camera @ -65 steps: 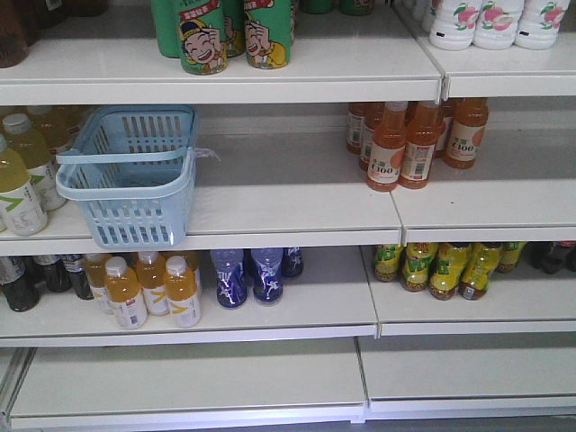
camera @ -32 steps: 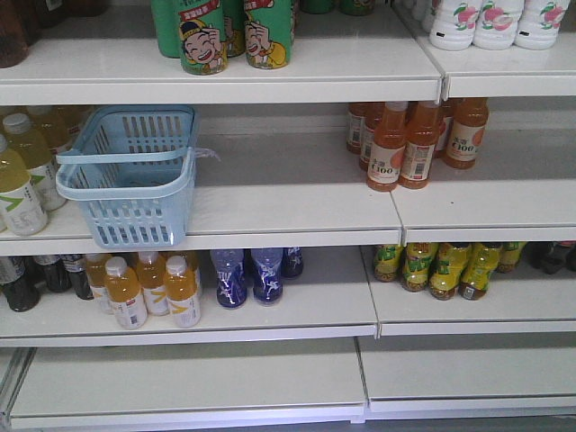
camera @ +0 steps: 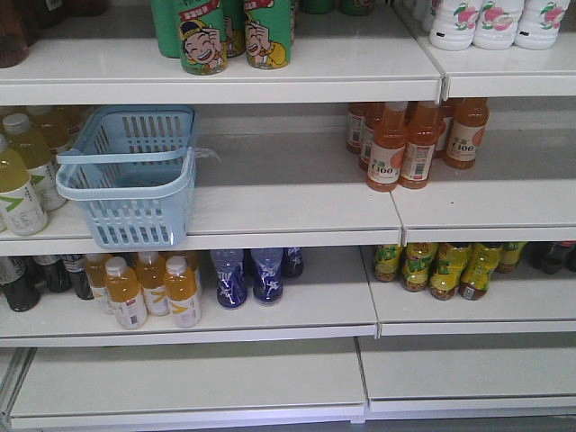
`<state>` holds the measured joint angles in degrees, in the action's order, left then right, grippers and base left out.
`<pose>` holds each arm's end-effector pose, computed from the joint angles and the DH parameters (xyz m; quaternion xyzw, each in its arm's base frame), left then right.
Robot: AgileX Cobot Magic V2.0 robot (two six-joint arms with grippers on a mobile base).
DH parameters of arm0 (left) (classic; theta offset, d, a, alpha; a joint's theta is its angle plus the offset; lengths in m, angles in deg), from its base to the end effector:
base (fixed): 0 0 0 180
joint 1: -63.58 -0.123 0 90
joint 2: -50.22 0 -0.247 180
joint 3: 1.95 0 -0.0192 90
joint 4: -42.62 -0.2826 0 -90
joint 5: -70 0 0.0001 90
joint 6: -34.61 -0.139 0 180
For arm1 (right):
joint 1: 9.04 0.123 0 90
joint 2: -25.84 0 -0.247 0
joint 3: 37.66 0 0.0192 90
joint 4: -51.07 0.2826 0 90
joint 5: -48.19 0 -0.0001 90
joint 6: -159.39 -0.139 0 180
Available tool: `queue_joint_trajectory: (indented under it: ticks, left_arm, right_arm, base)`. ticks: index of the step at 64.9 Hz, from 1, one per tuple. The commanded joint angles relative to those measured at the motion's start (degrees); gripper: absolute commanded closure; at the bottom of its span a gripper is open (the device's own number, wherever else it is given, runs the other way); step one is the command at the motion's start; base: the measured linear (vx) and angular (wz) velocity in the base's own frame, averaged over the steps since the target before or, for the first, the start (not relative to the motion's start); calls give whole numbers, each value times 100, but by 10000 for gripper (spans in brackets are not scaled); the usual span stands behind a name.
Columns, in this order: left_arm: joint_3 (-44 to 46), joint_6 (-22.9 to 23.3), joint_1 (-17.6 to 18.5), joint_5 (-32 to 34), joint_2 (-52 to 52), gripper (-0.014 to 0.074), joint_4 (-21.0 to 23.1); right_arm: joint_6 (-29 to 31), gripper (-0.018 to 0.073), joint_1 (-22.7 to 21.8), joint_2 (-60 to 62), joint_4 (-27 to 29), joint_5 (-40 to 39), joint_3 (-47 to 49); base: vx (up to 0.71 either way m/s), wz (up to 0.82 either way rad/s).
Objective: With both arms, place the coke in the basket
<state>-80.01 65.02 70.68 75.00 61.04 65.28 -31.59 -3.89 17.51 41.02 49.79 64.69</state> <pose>0.1770 -0.0174 0.2079 -0.2730 0.6128 -0.3615 0.6475 0.1744 0.0150 0.2036 -0.0237 0.6915 0.0366 0.7211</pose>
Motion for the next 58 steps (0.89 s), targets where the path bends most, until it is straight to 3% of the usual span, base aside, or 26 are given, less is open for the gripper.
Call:
queue_joint_trajectory:
  ticks: [1, 8, 15, 20, 28, 33, 38, 49, 58]
  left_arm:
    - [-33, 815, 18, 719, 53, 601, 933]
    - [-25, 919, 18, 1295, 53, 601, 1559]
    - [75, 1497, 24, 1893, 53, 601, 2018]
    - [188, 1945, 24, 2074, 53, 601, 2008]
    - [517, 2259, 24, 2072, 53, 601, 1711]
    - [967, 2512, 24, 2093, 53, 601, 1295]
    - [1547, 2487, 24, 2099, 114, 601, 546]
    - [3026, 2519, 24, 1774, 839, 598, -1784]
    - [3925, 2810, 24, 1270, 1717, 570, -2445]
  right_arm:
    - [24, 564, -40, 63, -19, -436, -109]
    - [24, 564, -40, 63, -19, -436, -109]
    - [24, 564, -40, 63, -19, -436, -109]
    - [24, 564, -40, 63, -19, -436, -109]
    - [24, 564, -40, 63, -19, -436, -109]
    - [24, 564, -40, 63, -19, -436, -109]
    - [24, 564, -40, 63, -19, -436, -109]
    - [24, 564, -40, 63, -19, -436, -109]
    - [24, 564, -40, 63, -19, -436, -109]
  base:
    - [0, 0]
    - [0, 0]
    - [0, 0]
    - [0, 0]
    - [0, 0]
    - [0, 0]
    - [0, 0]
    - [0, 0]
    - [0, 0]
